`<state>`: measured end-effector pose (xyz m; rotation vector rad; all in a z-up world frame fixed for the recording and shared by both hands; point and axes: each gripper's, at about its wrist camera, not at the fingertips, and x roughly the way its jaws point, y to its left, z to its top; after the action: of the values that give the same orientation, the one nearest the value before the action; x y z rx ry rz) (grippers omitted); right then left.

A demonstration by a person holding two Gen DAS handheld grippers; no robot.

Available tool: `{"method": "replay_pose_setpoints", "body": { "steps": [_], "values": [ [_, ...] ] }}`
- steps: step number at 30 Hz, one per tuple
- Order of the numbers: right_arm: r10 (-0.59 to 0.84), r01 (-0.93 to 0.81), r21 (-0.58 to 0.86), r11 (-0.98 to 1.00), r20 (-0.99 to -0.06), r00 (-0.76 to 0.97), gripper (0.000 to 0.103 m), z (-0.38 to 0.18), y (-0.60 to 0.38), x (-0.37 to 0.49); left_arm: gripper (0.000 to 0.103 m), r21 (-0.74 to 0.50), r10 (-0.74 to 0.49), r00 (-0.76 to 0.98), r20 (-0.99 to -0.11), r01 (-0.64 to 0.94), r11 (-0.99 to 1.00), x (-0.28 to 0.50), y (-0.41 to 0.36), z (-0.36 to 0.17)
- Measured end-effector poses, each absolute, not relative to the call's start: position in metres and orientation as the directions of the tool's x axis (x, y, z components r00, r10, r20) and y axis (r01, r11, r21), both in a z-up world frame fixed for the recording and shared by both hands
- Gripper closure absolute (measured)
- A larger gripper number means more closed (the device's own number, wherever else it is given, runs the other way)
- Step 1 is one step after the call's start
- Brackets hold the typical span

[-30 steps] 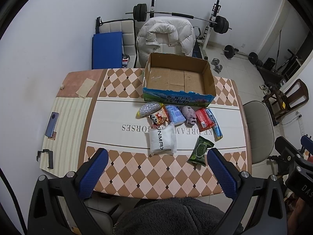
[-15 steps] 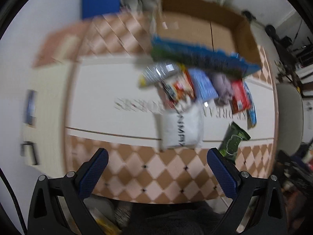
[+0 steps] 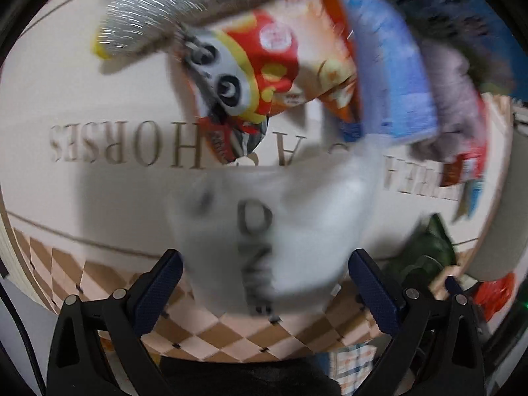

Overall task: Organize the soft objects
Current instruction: 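Drop white NMFX pouch in box with left tool while right drops green bag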

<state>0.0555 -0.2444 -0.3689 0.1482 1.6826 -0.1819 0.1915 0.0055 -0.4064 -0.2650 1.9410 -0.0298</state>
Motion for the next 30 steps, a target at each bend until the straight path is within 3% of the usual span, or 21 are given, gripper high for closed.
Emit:
{"method": "replay_pose_setpoints", "body": {
  "steps": [4,6,10,12,14,17,24,30],
  "values": [
    [-0.01,0.208,-0.041,0.977,-0.988,-0.151,0.001,-0.395,-0.244,0.064,0.008,-0.174,-0.225,-0.346,-0.911,-0.174,0.969,0.193,-0.005,-0.418],
    [-0.004,0.217,-0.04,0.975,-0.987,-0.162,0.004,-0.405,-0.244,0.068,0.017,-0.156,-0.2,-0.316,-0.928,-0.158,0.975,0.191,-0.011,-0.41],
    [-0.002,0.236,-0.044,0.971,-0.985,-0.175,0.012,-0.415,-0.246,0.071,0.024,-0.132,-0.15,-0.268,-0.952,-0.084,0.988,0.186,-0.025,-0.391],
    [0.018,0.249,-0.025,0.968,-0.986,-0.169,0.027,-0.413,-0.247,0.07,0.026,-0.109,-0.115,-0.245,-0.963,-0.038,0.993,0.181,-0.031,-0.377],
    [0.005,0.264,-0.042,0.964,-0.985,-0.174,0.054,-0.406,-0.244,0.07,0.028,-0.08,-0.076,-0.218,-0.973,0.008,0.997,0.176,-0.036,-0.36],
    [-0.012,0.251,-0.055,0.966,-0.986,-0.168,0.066,-0.396,-0.236,0.068,0.029,-0.106,-0.102,-0.212,-0.972,0.01,0.994,0.166,-0.035,-0.34],
    [0.064,0.255,0.037,0.966,-0.993,-0.098,0.069,-0.343,-0.223,0.054,0.029,-0.216,-0.21,-0.154,-0.966,0.022,0.976,0.142,-0.026,-0.271],
    [0.154,0.22,0.164,0.962,-0.986,0.063,0.069,-0.252,-0.204,0.093,0.029,-0.285,-0.282,-0.072,-0.957,0.033,0.958,0.2,-0.009,-0.211]
  ]
}}
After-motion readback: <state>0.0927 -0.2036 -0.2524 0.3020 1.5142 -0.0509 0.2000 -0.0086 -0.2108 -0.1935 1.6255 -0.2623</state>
